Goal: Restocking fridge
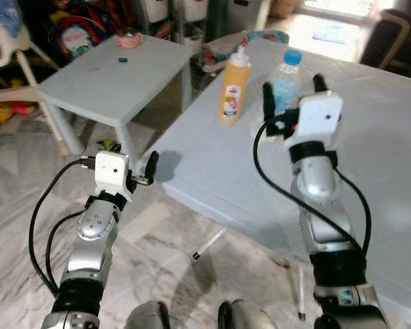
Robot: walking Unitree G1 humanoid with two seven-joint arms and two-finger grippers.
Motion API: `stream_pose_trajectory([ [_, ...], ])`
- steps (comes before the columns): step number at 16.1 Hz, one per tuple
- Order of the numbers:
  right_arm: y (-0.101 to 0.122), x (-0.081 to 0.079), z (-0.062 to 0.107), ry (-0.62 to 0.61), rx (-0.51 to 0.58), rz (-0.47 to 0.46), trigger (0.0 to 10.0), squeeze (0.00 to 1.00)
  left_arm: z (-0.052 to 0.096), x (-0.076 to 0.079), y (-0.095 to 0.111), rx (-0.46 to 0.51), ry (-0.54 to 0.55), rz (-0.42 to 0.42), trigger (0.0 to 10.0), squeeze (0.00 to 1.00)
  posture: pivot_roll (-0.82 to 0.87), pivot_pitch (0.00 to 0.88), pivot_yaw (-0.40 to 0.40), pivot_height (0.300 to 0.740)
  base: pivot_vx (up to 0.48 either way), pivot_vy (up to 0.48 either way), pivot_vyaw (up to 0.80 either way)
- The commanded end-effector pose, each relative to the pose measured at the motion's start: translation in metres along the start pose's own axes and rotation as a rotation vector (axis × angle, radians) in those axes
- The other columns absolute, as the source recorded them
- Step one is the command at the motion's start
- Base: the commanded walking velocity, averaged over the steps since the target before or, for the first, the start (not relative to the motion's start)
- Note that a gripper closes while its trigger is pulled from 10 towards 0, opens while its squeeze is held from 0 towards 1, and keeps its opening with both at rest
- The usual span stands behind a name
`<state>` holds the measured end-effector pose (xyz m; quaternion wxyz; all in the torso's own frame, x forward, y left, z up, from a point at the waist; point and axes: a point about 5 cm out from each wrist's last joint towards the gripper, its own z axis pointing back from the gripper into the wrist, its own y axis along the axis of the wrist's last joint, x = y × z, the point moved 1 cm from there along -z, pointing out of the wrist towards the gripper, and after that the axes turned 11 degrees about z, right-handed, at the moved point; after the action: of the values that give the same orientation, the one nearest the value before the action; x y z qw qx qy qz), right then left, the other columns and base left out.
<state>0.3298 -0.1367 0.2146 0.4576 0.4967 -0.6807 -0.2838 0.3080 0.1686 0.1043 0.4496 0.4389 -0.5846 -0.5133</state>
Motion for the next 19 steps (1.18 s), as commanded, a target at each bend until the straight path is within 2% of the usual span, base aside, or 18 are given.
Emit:
stream_pose_trajectory([
  [1,-0.004,0.008,-0.004,-0.024,-0.015,-0.001,10.0,0.0,-0.003,0.003,0.003,0.009,-0.008,-0.003,10.0,0.0,-0.05,0.08,-0.025,0.74,0.0,0.0,-0.46],
  [6,0.001,0.01,-0.025,0.021,0.032,0.037,10.0,0.0,0.0,0.001,0.001,0.004,0.001,-0.008,10.0,0.0,-0.05,0.085,-0.024,0.74,0.0,0.0,0.0],
  [8,0.002,0.014,-0.039,0.034,0.028,0.025,10.0,0.0,0.002,-0.003,0.002,0.0,0.012,-0.018,10.0,0.0,-0.03,0.092,-0.023,0.74,0.0,0.0,0.0],
  [12,0.002,0.017,-0.054,0.033,0.021,0.029,10.0,0.0,0.004,-0.006,0.001,-0.007,0.015,-0.026,10.0,0.0,-0.02,0.098,-0.02,0.74,0.0,0.0,0.0],
  [16,-0.002,0.018,-0.068,0.033,-0.029,-0.026,10.0,0.0,0.004,-0.007,0.001,-0.015,0.01,-0.034,10.0,0.0,-0.02,0.103,-0.015,0.74,0.0,0.0,0.0],
  [17,-0.003,0.018,-0.071,0.038,-0.039,-0.035,9.2,0.0,0.004,-0.007,0.001,-0.015,0.01,-0.034,10.0,0.0,-0.02,0.103,-0.015,0.74,0.0,0.0,0.0],
  [18,-0.004,0.017,-0.073,0.039,-0.053,-0.043,2.4,0.0,0.004,-0.007,0.001,-0.017,0.008,-0.035,10.0,0.0,-0.02,0.103,-0.015,0.74,0.0,0.0,0.0],
  [19,-0.004,0.016,-0.075,0.04,-0.059,-0.057,0.0,0.0,0.004,-0.007,0.001,-0.017,0.007,-0.036,10.0,0.0,-0.01,0.106,-0.014,0.74,0.0,0.0,0.0],
])
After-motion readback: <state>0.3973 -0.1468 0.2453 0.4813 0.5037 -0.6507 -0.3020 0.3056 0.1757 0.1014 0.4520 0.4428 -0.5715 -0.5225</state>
